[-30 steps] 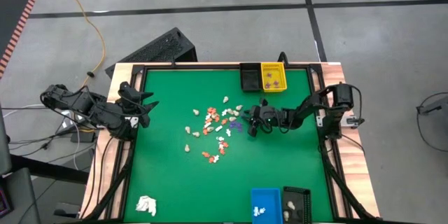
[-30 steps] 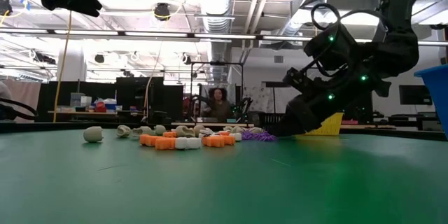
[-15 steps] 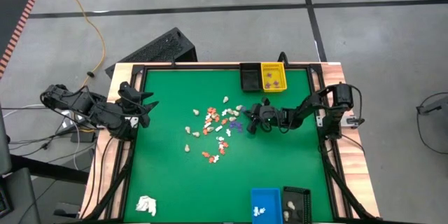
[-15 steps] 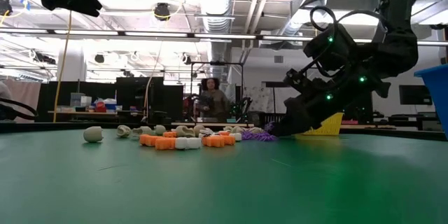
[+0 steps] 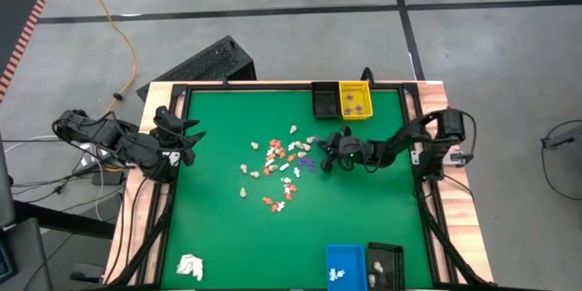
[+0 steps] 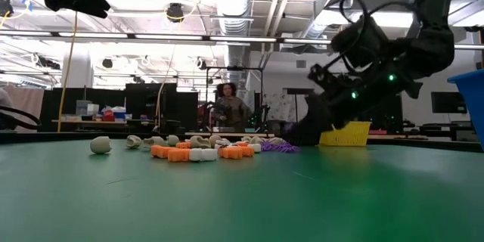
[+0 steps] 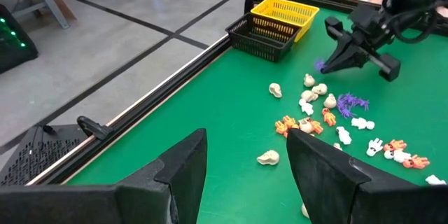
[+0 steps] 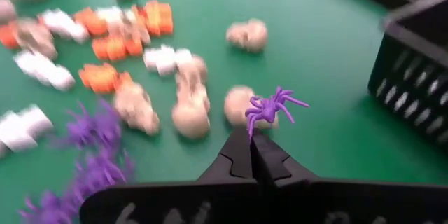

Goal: Sort Halloween decoration
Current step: Put the violet spider toy into the yellow basket

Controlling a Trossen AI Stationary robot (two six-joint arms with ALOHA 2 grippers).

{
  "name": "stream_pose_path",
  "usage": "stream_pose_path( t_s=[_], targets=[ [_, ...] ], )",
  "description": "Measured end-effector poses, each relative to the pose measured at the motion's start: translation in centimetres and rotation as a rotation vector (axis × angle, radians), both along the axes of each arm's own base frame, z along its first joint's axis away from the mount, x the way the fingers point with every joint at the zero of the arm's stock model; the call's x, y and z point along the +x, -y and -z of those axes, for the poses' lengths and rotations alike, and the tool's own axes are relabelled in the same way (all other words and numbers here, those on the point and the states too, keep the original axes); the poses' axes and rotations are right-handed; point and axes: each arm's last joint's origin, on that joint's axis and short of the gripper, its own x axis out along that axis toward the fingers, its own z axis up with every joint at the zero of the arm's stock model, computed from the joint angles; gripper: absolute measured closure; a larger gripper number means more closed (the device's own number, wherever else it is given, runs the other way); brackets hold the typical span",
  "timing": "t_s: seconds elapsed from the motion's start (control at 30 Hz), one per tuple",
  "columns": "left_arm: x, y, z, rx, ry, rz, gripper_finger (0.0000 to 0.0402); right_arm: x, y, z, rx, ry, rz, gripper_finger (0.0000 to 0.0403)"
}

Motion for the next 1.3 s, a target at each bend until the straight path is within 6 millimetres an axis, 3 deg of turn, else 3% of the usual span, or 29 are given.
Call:
stream_pose_path(
  t_s=[0.2,0.43,0.6,0.83,1.0,1.3],
  targets=[
    [0.0,0.0,0.0,0.0,0.0,0.0,0.0213,-0.6,0.4,-2.9,-0.037,0.076,0.052,0.0403],
    [0.0,0.0,0.0,0.0,0.0,0.001,0.0213,-2.9,2.0,-6.6,-0.121,0.112,0.317,0.0403],
    [0.0,0.0,0.0,0.0,0.0,0.0,0.0213,-4.9,3.5,-8.1,-0.158,0.091,0.504,0.0403],
    [0.0,0.0,0.0,-0.001,0.001,0.0,0.0213,-6.8,6.0,-7.5,-0.086,0.034,0.661,0.0403],
    [0.0,0.0,0.0,-0.007,0.006,-0.003,0.0213,-7.6,7.3,-6.7,0.031,0.021,0.651,0.0396],
    [0.0,0.0,0.0,-0.008,0.006,-0.003,0.0213,-8.0,8.2,-6.6,0.094,0.037,0.63,0.0307]
  ],
)
